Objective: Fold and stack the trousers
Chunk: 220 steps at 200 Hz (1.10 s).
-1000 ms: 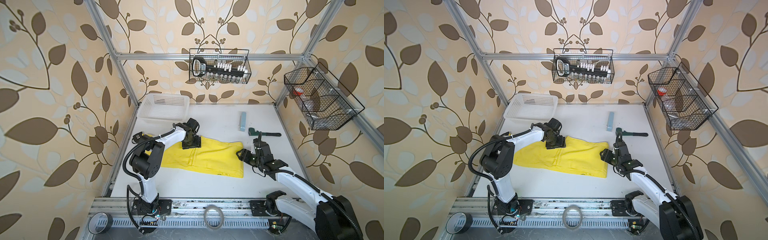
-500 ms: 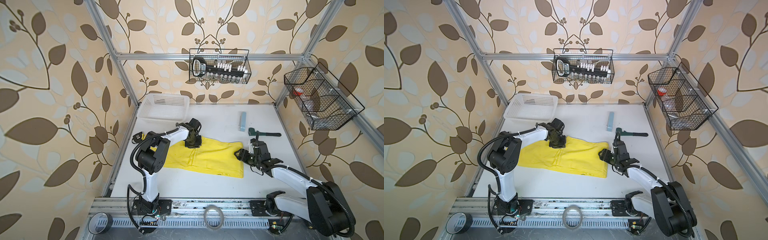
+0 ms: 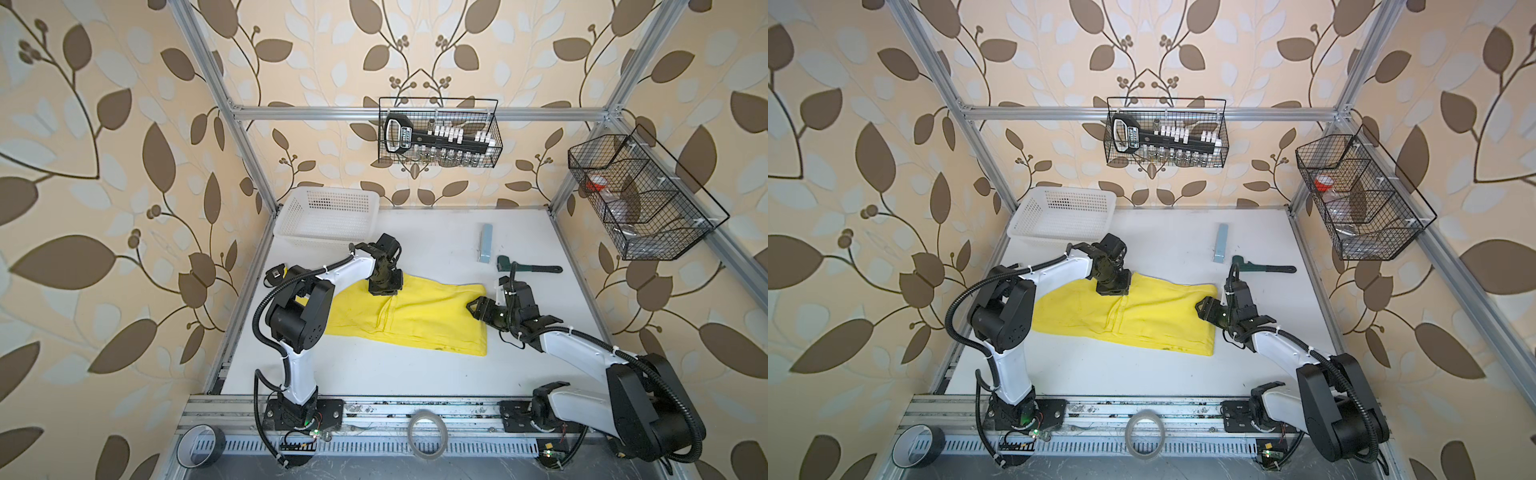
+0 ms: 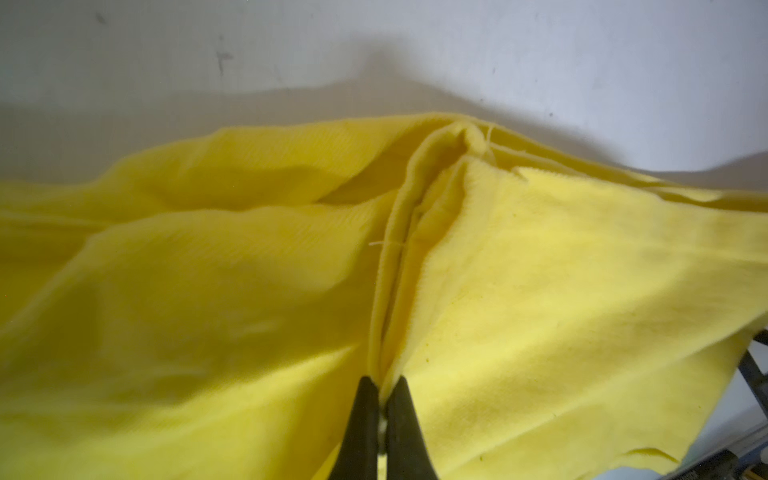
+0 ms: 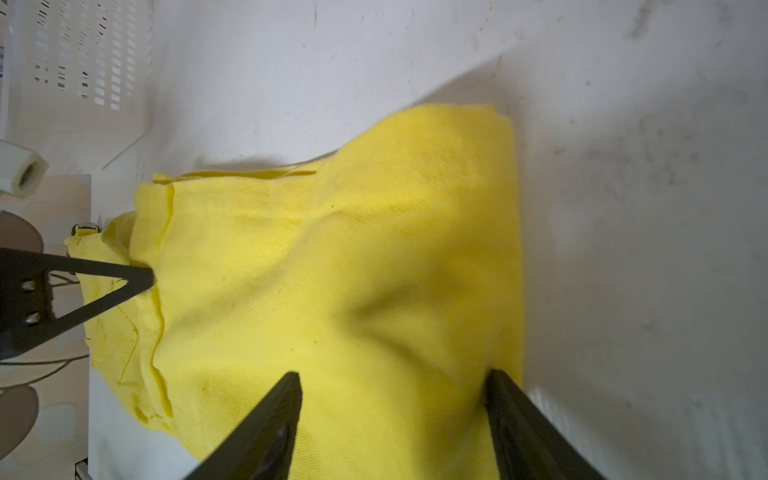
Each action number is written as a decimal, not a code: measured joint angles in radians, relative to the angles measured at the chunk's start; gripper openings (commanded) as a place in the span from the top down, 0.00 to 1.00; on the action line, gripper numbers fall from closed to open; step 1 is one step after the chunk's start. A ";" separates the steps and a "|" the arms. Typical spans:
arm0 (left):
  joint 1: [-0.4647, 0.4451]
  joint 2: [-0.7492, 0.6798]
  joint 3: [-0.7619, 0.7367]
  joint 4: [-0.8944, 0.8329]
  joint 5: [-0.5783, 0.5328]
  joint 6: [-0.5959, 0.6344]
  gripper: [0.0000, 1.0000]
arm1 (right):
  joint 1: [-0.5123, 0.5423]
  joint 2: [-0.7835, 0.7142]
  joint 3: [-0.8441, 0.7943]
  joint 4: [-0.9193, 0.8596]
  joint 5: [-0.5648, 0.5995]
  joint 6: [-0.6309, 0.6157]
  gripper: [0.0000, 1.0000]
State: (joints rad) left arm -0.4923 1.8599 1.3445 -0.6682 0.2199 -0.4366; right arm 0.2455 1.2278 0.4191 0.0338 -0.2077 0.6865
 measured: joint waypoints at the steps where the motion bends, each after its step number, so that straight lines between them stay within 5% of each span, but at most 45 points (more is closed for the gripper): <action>1: 0.000 -0.002 0.000 -0.002 -0.001 0.000 1.00 | 0.000 0.000 0.000 0.000 0.000 0.000 0.28; 86: -0.011 -0.106 0.015 -0.172 -0.182 -0.006 1.00 | 0.017 0.050 0.024 0.017 -0.010 0.000 0.29; 173: 0.003 0.077 0.065 -0.172 -0.291 -0.004 1.00 | 0.034 0.072 0.029 0.010 0.024 -0.004 0.30; 220: 0.002 0.149 0.105 -0.190 -0.335 0.005 0.87 | 0.047 0.097 0.047 -0.008 0.051 -0.011 0.30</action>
State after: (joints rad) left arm -0.4900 2.0090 1.4494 -0.8581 -0.1154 -0.4320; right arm 0.2928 1.3251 0.4660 0.0254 -0.1562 0.6754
